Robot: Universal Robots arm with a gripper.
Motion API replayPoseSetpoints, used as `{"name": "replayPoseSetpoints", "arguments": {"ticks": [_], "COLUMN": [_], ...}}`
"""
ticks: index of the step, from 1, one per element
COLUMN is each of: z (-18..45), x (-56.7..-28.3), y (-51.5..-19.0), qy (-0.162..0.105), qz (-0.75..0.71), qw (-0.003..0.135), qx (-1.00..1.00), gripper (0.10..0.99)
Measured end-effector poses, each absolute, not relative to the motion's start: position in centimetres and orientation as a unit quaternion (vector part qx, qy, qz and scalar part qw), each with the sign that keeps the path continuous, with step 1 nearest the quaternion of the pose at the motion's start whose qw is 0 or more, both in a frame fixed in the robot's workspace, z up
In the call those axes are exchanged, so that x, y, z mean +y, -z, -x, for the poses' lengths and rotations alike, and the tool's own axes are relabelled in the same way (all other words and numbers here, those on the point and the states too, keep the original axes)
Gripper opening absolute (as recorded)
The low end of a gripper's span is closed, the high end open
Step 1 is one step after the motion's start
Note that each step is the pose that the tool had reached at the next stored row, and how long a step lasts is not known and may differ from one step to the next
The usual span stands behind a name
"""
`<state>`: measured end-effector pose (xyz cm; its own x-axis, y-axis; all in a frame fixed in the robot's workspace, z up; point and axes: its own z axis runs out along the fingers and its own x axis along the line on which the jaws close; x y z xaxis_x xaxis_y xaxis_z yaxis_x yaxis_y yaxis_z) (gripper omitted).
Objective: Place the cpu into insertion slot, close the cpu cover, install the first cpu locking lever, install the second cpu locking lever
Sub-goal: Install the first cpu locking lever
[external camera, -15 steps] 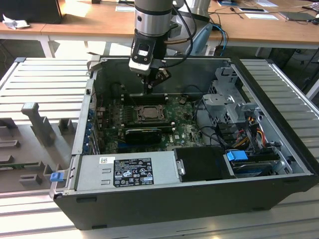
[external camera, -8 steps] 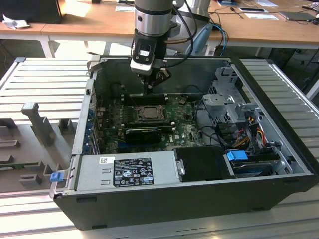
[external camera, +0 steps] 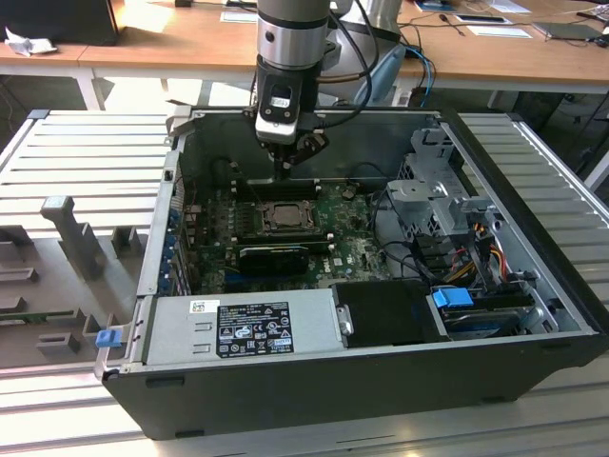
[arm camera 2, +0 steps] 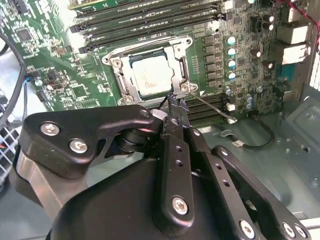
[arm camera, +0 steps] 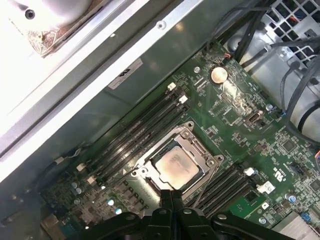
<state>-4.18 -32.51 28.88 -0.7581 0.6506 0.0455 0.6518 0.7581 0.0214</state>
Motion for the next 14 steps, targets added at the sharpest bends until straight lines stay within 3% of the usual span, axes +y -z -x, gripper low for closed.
{"name": "replayPoseSetpoints", "arguments": {"ticks": [14], "z": [4.19], "x": [-32.51], "y": [-28.88], "qy": [0.024], "qz": [0.264], "qw": [-0.002], "qx": [-0.964], "gripper": [0.106]}}
